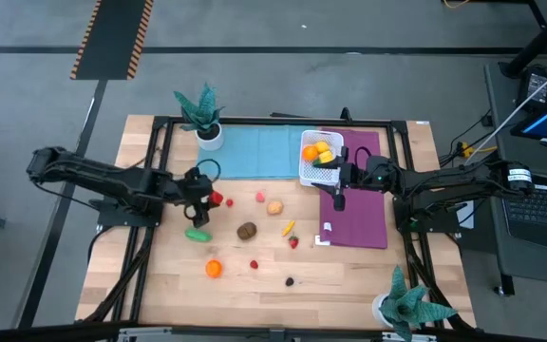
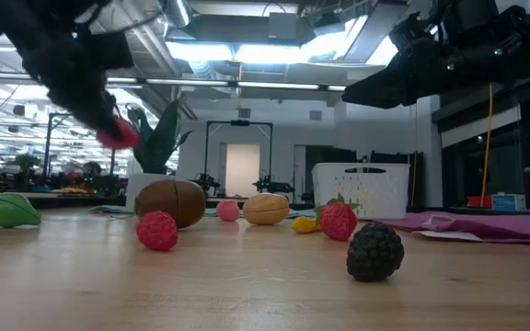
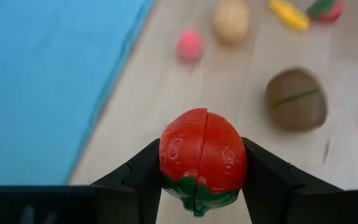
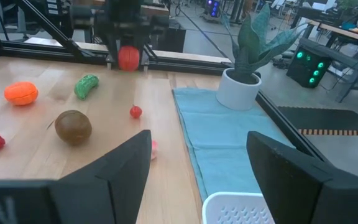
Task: Pick and placing Produce into tupperware
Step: Put the left red strawberry into the white container
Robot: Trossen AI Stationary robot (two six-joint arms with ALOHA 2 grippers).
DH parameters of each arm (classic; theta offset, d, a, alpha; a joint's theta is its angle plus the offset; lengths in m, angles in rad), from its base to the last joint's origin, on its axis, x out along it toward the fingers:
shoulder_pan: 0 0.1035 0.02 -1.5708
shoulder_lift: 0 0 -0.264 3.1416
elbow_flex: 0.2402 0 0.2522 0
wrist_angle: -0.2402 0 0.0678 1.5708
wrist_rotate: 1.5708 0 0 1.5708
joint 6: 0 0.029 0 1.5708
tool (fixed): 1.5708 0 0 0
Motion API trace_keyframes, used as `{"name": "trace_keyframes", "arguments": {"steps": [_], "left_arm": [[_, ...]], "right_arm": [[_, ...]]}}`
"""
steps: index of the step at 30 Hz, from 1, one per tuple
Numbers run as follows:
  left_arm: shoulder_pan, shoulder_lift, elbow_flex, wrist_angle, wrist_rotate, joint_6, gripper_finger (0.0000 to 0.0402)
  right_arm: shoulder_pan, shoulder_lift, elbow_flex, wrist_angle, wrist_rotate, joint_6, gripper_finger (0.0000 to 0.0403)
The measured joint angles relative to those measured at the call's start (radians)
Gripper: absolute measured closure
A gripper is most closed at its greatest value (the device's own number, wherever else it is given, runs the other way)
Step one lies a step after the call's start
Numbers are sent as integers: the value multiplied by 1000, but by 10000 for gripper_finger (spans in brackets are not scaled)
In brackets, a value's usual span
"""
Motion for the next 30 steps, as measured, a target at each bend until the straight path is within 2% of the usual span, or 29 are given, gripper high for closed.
{"name": "trace_keyframes", "arguments": {"steps": [6,14,22,30], "left_arm": [[0,-157,-43,98,-9,76,235],[0,-290,-208,388,-5,165,236],[0,-314,-349,679,18,222,236],[0,-314,-422,893,36,309,236]], "right_arm": [[0,0,0,-12,0,52,137],[0,0,-1,-41,0,54,137],[0,0,-1,-41,0,53,137],[0,0,-1,-40,0,53,137]]}}
